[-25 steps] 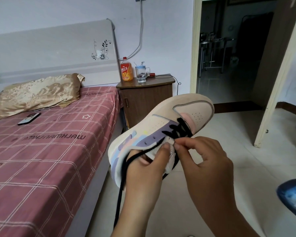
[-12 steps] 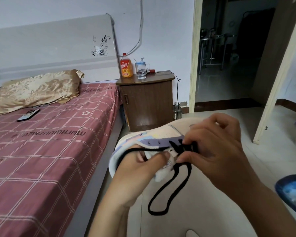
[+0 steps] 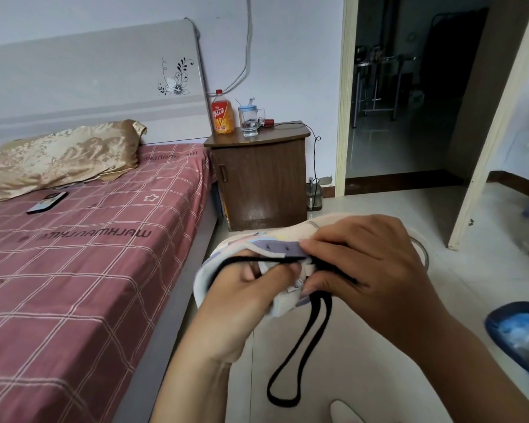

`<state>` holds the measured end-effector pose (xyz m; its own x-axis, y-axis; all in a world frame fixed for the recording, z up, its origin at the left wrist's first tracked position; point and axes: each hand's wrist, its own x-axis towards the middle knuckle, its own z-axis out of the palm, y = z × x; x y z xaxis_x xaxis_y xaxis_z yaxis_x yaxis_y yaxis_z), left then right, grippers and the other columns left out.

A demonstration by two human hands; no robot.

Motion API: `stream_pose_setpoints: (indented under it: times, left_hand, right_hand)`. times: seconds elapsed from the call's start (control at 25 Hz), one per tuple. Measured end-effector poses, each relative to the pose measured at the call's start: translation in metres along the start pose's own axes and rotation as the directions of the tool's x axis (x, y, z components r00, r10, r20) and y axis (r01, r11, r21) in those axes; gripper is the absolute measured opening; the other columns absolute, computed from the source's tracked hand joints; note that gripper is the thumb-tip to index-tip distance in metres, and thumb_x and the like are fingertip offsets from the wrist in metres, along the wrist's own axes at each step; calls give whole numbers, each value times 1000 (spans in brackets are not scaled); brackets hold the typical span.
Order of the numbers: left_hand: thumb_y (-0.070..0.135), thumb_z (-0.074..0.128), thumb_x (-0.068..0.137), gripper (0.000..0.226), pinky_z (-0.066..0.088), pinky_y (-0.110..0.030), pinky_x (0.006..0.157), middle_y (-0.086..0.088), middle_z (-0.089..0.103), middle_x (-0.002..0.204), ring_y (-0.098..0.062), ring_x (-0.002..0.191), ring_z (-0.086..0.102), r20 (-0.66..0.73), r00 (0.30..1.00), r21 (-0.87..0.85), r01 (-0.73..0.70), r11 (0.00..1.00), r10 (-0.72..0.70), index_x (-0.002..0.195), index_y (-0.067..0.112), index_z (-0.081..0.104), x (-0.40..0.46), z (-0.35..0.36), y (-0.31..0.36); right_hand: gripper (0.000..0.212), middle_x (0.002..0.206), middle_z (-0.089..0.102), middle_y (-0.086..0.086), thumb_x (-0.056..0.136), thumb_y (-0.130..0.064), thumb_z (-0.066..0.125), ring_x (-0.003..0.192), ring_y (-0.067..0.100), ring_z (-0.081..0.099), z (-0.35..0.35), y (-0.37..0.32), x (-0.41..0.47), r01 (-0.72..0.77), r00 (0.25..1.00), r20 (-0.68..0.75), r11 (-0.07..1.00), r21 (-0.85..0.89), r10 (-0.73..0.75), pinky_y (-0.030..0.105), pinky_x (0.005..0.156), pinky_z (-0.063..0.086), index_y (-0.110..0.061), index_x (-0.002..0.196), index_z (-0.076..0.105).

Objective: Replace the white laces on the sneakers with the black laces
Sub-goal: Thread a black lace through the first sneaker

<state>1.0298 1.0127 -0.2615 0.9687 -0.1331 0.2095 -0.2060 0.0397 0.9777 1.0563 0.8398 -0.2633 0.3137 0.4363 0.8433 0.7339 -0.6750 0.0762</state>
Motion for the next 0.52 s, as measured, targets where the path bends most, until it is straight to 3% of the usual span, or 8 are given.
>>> stream_pose_setpoints:
  times: [0.16, 0.32, 0.44, 0.52]
  left_hand:
    - [14, 61, 76, 20, 52, -21, 68, -4, 71, 85, -12, 81, 66, 5, 1000, -62, 5, 998, -5, 90, 14, 74, 1, -4, -2]
    - [15, 61, 73, 23, 51, -23, 67, -4, 71, 83, -12, 79, 65, 3, 999, -82, 44, 996, -44, 91, 13, 75, 1, -6, -2]
    - [15, 63, 75, 18, 51, -29, 74, -7, 70, 85, -16, 81, 64, 6, 996, -19, 89, 996, -89, 90, 10, 73, 2, -8, -6]
    - [9, 64, 83, 12, 50, -25, 72, -4, 71, 84, -13, 79, 65, 26, 994, 36, 103, 994, -104, 90, 11, 73, 2, -10, -9]
  right_hand:
    - [40, 92, 73, 6, 82, -41, 58, 85, 25, 67, 3, -7, 0, -48, 996, -79, 999, 24, 50, 41, 79, 48, -6, 88, 75]
    - [31, 89, 72, 4, 81, -35, 61, 87, 19, 64, 7, -9, -2, -40, 996, -74, 995, 94, 47, 37, 82, 45, -7, 83, 75]
    - [27, 86, 70, -5, 79, -37, 63, 89, 6, 55, 7, -4, -5, -166, 986, 56, 949, 266, 157, 29, 81, 44, -13, 81, 75]
    - [16, 84, 65, -16, 78, -35, 67, 89, 0, 52, 5, 1, -8, -314, 944, 222, 870, 379, 244, 25, 79, 45, -20, 79, 74]
